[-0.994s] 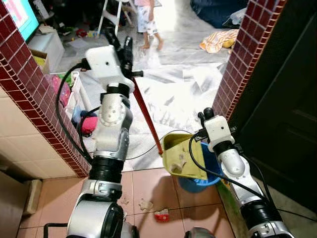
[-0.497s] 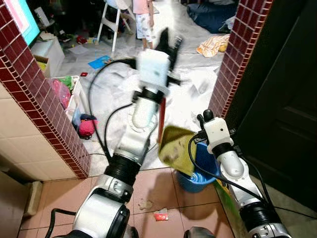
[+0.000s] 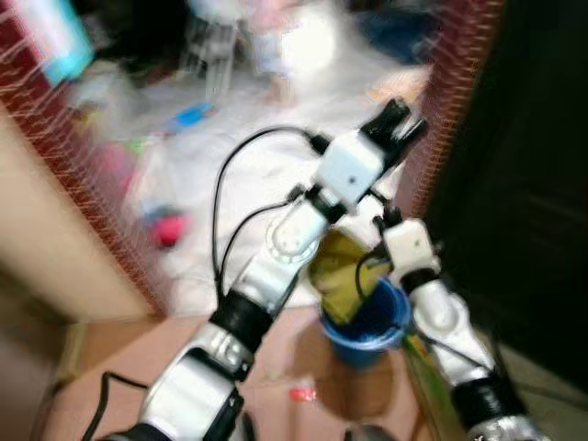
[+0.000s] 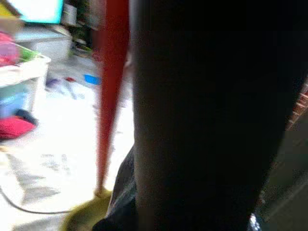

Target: Sweep floor

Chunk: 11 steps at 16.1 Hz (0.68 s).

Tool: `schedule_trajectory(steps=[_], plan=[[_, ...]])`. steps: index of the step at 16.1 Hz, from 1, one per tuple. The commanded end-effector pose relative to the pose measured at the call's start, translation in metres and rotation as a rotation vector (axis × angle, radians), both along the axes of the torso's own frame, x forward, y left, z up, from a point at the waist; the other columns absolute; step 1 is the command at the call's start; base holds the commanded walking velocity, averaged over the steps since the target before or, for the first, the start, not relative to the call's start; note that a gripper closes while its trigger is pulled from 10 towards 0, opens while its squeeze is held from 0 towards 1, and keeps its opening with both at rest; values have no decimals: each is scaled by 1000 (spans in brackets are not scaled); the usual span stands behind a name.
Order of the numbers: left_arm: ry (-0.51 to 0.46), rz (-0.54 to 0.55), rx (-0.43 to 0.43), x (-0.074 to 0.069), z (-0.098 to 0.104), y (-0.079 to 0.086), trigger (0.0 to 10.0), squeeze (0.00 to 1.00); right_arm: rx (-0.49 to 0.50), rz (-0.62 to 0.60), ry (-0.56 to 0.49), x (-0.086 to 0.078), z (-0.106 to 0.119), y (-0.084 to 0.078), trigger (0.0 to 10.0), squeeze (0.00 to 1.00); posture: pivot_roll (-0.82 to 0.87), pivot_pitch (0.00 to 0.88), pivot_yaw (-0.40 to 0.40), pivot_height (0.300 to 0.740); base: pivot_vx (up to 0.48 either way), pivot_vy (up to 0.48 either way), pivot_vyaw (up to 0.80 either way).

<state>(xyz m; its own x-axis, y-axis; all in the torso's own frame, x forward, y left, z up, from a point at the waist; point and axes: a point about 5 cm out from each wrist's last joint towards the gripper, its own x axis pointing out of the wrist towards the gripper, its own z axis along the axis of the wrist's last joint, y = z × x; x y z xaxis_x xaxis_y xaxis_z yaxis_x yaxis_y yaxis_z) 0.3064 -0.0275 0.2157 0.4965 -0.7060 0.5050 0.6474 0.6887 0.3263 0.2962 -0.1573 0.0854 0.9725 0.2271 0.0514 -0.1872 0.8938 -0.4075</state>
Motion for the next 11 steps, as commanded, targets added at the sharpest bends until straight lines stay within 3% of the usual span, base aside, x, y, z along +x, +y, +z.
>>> schedule_trajectory(steps=[1, 2, 4, 7, 8, 9, 11], plan=[[-96, -186, 31, -24, 21, -36, 10000, 0, -2, 29, -85, 6, 17, 6, 10000, 0, -93, 0, 49, 740, 0, 0, 0], [-102, -212, 38, -27, 22, -37, 10000, 0, -3, 29, -85, 6, 17, 6, 10000, 0, -93, 0, 49, 740, 0, 0, 0], [-225, -343, 136, -44, 29, -46, 10000, 0, -6, 36, -84, 7, 17, 8, 10000, 0, -87, 0, 45, 740, 0, 0, 0], [-239, -368, 153, -45, 31, -45, 10000, 0, -12, 43, -86, 8, 17, 10, 10000, 0, -89, 0, 45, 740, 0, 0, 0], [-239, -348, 147, -42, 33, -43, 10000, 0, -13, 43, -86, 8, 17, 10, 10000, 0, -89, 0, 45, 740, 0, 0, 0], [-214, -243, 87, -28, 42, -33, 10000, 0, -14, 41, -83, 7, 16, 8, 10000, 0, -91, 0, 45, 740, 0, 0, 0], [-168, -142, -29, -13, 61, -17, 10000, 0, -16, 44, -78, 5, 14, 8, 10000, 0, -89, 0, 44, 740, 0, 0, 0]])
